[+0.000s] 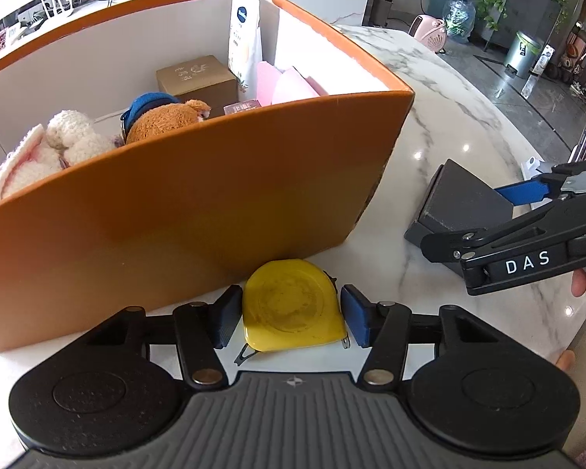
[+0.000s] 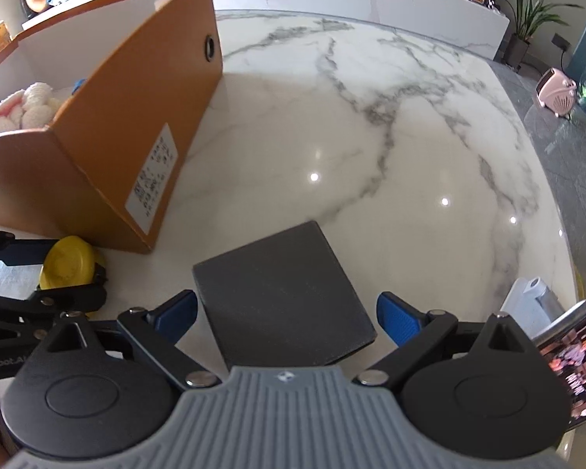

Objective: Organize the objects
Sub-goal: 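Grasp the yellow tape measure with the left gripper while the right gripper grasps the dark grey box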

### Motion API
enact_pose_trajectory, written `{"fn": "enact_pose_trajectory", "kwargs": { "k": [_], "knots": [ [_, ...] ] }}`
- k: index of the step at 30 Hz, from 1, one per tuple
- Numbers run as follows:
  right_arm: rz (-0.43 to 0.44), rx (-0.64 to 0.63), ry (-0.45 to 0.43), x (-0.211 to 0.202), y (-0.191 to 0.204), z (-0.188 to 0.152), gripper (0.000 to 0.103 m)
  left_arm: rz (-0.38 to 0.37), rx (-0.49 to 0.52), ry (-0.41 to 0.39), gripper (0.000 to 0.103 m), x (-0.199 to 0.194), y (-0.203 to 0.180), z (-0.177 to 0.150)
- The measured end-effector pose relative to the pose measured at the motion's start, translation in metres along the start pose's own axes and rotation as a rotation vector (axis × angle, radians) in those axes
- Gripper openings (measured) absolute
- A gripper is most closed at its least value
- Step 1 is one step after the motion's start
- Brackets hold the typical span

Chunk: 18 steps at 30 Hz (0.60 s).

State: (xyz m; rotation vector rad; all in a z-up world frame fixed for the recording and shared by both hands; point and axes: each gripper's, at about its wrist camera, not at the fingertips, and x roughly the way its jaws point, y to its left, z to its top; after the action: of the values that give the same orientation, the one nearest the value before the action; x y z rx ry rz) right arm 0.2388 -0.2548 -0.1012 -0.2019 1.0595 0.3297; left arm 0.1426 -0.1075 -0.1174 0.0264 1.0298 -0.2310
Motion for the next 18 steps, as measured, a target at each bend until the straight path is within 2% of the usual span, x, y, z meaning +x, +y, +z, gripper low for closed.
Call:
{"fn": "enact_pose_trajectory", "kwargs": {
  "k": [3,5,12,15,18],
  "knots": [
    [0.025,0.017,0.007,0.001,-0.001,-0.003,0.094,-0.002,0.002,0.006,0.064,-0.004,0.004,-0.004],
    [0.018,0.009,0.012,0.000,0.003,-0.004,0.086,-0.001,0.003,0.011,0.064,-0.006,0.005,-0.005],
    [0.081,-0.021,0.036,-0.005,0.035,-0.008,0.085,0.006,0.003,0.022,0.064,-0.019,0.018,-0.018],
    [0.076,-0.028,0.053,-0.008,0.049,-0.010,0.085,0.017,-0.006,0.022,0.064,-0.025,0.026,-0.024],
    [0.119,-0.013,0.059,-0.016,0.056,-0.011,0.085,0.009,-0.019,0.026,0.064,-0.025,0.029,-0.024]
  ]
}}
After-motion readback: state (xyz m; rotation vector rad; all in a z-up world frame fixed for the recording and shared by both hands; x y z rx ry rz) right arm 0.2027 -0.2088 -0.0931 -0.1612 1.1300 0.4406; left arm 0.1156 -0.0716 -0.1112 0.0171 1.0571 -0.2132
